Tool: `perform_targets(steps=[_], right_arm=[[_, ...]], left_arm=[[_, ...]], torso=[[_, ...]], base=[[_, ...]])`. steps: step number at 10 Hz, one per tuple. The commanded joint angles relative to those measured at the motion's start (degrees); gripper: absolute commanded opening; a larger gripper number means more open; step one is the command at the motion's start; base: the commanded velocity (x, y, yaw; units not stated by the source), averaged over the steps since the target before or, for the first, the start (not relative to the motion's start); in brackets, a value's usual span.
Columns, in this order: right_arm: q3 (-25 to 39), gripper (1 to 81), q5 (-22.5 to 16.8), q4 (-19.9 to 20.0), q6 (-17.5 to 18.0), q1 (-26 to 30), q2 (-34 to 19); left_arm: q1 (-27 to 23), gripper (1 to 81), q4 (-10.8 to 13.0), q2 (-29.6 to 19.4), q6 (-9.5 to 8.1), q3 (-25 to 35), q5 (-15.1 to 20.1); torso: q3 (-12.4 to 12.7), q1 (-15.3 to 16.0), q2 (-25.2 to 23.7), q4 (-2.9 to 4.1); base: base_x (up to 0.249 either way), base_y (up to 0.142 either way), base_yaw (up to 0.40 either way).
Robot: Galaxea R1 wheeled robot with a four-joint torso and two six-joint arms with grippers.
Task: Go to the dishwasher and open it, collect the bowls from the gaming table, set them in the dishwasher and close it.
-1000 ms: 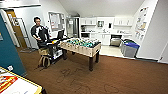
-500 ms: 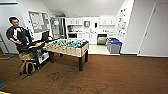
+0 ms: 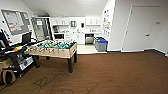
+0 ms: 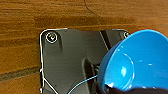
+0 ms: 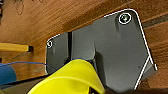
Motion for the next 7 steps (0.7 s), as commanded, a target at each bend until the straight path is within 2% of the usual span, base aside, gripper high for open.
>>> perform_targets(steps=[1,4,7], right_arm=[[0.4,1.0,-1.7,-0.7,0.0,2.2,-1.0],[0.4,1.0,-1.7,-0.7,0.0,2.2,-1.0],[0.4,1.0,-1.7,-0.7,0.0,2.3,-1.1]], left_arm=[[-2.1,1.0,0.5,-1.0,0.09,0.3,1.6],[-2.1,1.0,0.6,-1.1,0.0,0.3,1.5],[-2.1,1.0,0.6,-1.1,-0.08,0.5,1.4]], torso=[[0.0,0.0,0.0,0.0],[0.0,0.0,0.0,0.0],[0.0,0.0,0.0,0.0]], base=[[0.0,0.0,-0.382],[0.0,0.0,-0.367],[0.0,0.0,0.0]])
